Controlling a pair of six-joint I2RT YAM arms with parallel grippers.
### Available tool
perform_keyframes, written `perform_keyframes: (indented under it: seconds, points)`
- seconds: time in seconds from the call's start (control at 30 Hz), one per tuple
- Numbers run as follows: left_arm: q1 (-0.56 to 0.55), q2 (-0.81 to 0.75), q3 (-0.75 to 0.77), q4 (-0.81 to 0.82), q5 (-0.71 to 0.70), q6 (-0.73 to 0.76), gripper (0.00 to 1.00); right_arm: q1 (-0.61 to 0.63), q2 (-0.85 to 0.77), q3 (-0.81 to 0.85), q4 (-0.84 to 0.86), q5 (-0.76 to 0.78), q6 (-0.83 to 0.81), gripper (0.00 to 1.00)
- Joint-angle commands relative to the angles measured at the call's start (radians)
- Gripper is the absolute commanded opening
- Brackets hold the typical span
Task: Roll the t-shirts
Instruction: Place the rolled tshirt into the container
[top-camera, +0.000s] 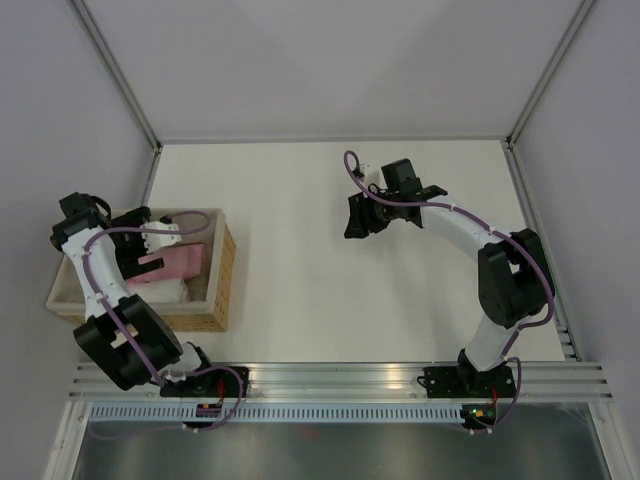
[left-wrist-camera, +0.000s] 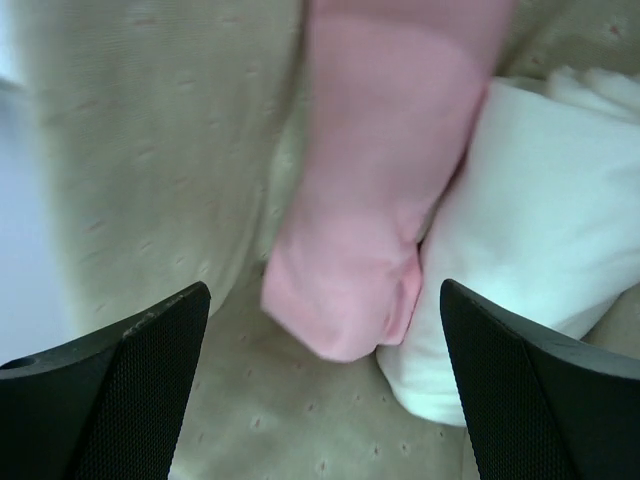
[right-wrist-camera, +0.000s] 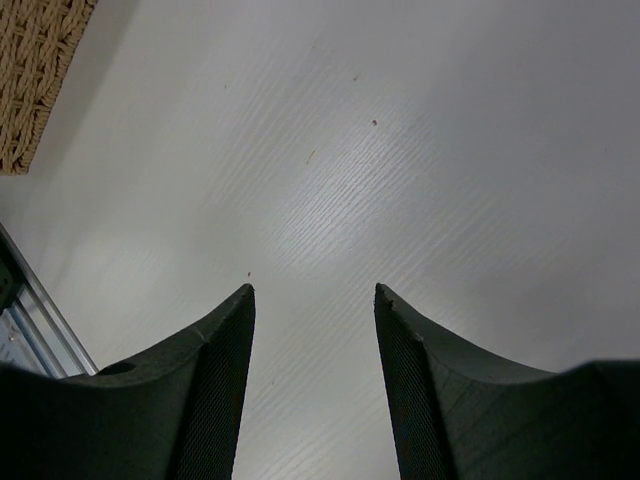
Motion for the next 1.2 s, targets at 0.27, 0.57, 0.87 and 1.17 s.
perform_keyframes:
  seconds: [0.27,0.57,0.87,1.17]
  points:
    - [0.006,-0.151,0.242,0.031,0.254,-1.064,1.00,-0.004,0.003,0.248,0.094,0.113,-0.003,0.58]
    - [0.006,-0.220,0.320,0.164,-0.119,-1.426,1.00,-0.004,-0.010,0.320,0.199,0.159,0.023,0.59]
    - [0.006,-0.085,0.511,0.175,-0.769,-1.572,1.00,-0.004,-0.030,0.326,0.247,0.280,0.037,0.60]
    - [0.008,-0.159,0.419,0.176,-0.823,-1.597,1.00,-0.019,-0.031,0.325,0.284,0.447,0.017,0.61]
